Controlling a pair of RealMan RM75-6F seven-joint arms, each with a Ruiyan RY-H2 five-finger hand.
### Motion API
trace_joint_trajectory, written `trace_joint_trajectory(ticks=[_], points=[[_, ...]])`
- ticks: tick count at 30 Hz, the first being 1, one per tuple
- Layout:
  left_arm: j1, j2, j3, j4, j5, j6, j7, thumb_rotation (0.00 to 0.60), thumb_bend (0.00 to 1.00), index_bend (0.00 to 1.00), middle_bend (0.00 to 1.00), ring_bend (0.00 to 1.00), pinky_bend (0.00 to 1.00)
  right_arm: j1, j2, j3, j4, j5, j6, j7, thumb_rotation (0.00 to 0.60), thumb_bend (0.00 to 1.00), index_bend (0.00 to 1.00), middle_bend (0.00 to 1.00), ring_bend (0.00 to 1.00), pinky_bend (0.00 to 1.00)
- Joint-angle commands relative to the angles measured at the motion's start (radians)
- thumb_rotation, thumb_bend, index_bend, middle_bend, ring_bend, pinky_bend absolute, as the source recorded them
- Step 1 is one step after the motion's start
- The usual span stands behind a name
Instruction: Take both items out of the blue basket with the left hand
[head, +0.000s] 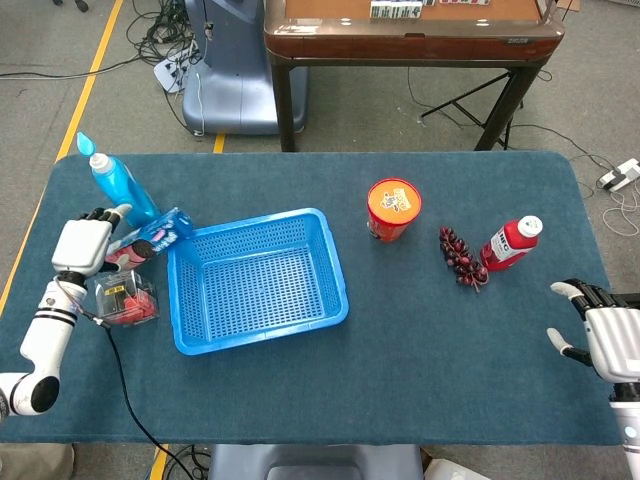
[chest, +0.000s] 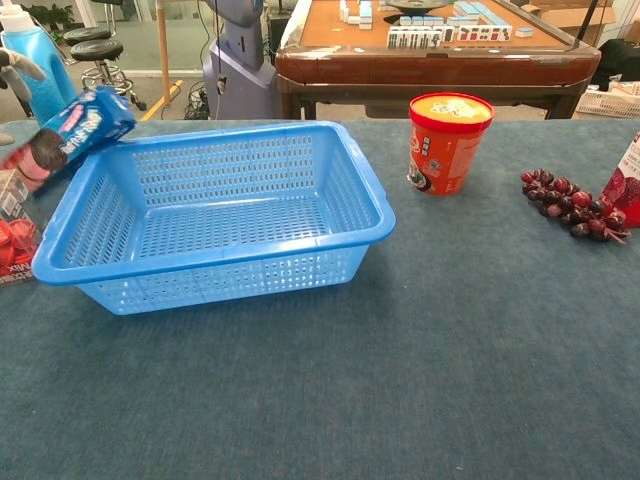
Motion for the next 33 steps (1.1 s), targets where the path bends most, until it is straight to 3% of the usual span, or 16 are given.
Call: trace_joint_trajectory(ticks=[1, 9, 19, 25, 33], points=[[0.016, 0.004, -0.016, -0.018, 0.011, 0.031, -0.023, 0.600, 0.29, 0.09, 0.19, 0.15, 0.25, -0.001, 0.001, 0.000, -0.002, 0.000, 0.002, -0.001, 0.600, 0.22, 0.26, 0.26, 0.27, 0.38], [0.086, 0.069, -0.031, -0.209, 0.013, 0.136, -0.021, 0.600, 0.29, 0.10, 0.19, 0.15, 0.24, -0.007, 0.007, 0.000, -0.004, 0.003, 0.008, -0.006, 0.600, 0.22, 0.26, 0.26, 0.27, 0.38], [0.238, 0.124, 0.031, -0.472, 0.055, 0.364, 0.096, 0.600, 0.29, 0.13, 0.19, 0.15, 0.24, -0.001, 0.026, -0.012, -0.002, -0.008, -0.018, 0.025, 0.600, 0.22, 0.26, 0.26, 0.27, 0.38], [0.347, 0.097, 0.078, -0.519, 0.129, 0.522, 0.112, 0.600, 0.29, 0.15, 0.19, 0.15, 0.24, -0.002, 0.029, -0.023, -0.006, -0.023, -0.025, 0.056, 0.600, 0.22, 0.26, 0.26, 0.27, 0.38], [0.432, 0.078, 0.149, -0.489, 0.252, 0.594, 0.118, 0.600, 0.29, 0.16, 0.19, 0.15, 0.23, -0.003, 0.017, -0.030, 0.008, -0.031, -0.026, 0.081, 0.600, 0.22, 0.26, 0.26, 0.27, 0.38]])
